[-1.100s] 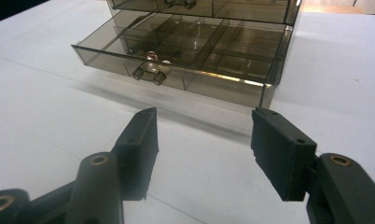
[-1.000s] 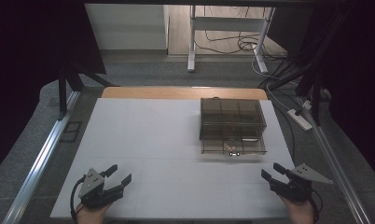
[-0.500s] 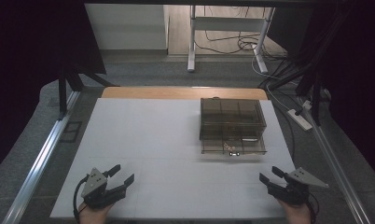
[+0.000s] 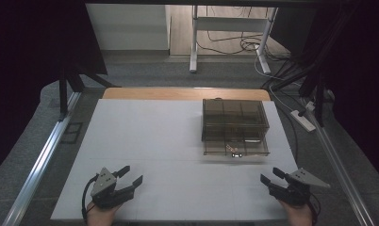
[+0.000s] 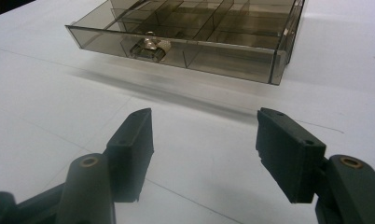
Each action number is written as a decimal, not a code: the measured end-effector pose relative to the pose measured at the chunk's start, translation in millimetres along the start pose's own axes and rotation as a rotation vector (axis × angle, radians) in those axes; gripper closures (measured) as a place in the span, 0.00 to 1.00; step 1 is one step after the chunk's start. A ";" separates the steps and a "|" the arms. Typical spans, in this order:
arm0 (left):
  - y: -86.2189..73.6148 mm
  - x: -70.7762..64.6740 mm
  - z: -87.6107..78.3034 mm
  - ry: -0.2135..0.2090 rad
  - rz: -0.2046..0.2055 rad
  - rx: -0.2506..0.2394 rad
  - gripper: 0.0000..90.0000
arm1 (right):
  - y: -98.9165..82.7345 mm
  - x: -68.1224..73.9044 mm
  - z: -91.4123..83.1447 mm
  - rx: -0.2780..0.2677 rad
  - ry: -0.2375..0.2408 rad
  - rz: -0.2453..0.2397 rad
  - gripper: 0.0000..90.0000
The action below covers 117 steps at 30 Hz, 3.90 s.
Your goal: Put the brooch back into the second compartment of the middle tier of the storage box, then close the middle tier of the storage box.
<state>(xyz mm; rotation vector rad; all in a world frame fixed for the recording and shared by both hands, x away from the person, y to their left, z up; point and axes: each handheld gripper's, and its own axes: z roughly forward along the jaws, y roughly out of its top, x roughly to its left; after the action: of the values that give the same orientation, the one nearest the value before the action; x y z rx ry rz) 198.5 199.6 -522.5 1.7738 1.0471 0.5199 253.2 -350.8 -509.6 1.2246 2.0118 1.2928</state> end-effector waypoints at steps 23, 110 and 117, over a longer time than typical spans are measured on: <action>24.6 -32.4 36.4 -0.104 0.045 0.036 0.44 | 3.3 0.6 3.5 0.002 0.022 0.009 0.41; 106.4 -110.6 192.3 -0.162 0.098 0.380 0.98 | 50.3 -34.0 51.6 0.274 0.052 -0.020 0.99; 106.9 -109.4 196.4 -0.154 0.094 0.380 0.98 | 54.7 -35.2 55.9 0.283 0.047 -0.017 0.99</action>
<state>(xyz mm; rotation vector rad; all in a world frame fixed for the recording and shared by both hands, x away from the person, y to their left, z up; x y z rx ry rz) 328.2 -11.8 -500.5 2.1674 1.0045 0.2450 336.4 -344.9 -489.9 1.3065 2.2937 1.0626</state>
